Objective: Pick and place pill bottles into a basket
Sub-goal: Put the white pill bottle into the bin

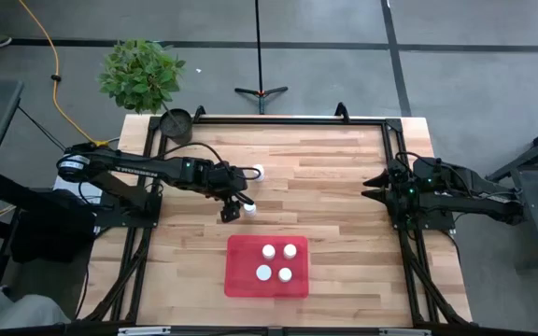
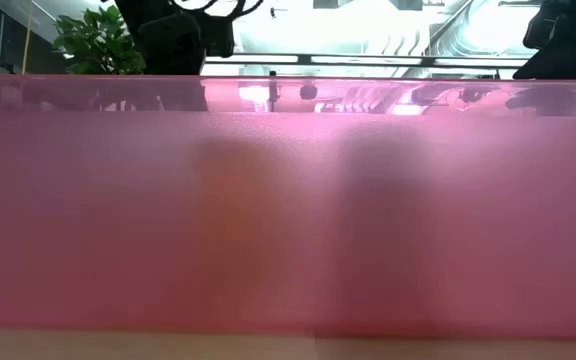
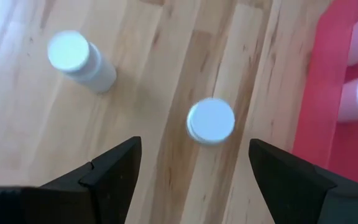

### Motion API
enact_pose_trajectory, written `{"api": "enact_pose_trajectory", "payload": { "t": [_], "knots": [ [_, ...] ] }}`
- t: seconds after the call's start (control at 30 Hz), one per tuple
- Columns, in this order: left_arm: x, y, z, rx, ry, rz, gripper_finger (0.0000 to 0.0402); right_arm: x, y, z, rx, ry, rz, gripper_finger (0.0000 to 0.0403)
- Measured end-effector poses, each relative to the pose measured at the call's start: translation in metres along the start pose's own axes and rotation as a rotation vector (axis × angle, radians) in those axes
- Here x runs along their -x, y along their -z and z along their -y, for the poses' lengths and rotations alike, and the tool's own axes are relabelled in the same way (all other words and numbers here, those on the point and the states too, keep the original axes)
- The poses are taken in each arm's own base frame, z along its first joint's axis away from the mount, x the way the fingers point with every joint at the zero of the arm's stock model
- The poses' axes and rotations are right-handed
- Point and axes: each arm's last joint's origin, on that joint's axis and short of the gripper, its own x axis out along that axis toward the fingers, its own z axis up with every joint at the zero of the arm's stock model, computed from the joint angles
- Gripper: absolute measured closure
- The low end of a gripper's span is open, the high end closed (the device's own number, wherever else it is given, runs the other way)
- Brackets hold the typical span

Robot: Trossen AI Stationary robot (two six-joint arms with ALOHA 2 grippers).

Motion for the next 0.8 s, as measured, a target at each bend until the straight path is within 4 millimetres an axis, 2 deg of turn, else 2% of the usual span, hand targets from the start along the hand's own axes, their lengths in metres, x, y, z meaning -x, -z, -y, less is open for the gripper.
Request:
{"api": "enact_pose_trajectory", "payload": {
  "t": [0.57, 0.8],
  "knots": [
    [-0.037, -0.001, 0.008, -0.032, 0.070, -0.084, 0.0071, 0.000, 0.000, 0.000, 0.007, -0.004, -0.002, 0.0203],
    [-0.044, -0.003, 0.010, -0.034, 0.085, -0.070, 0.0071, 0.000, 0.000, 0.000, 0.008, -0.004, -0.002, 0.0203]
  ]
}}
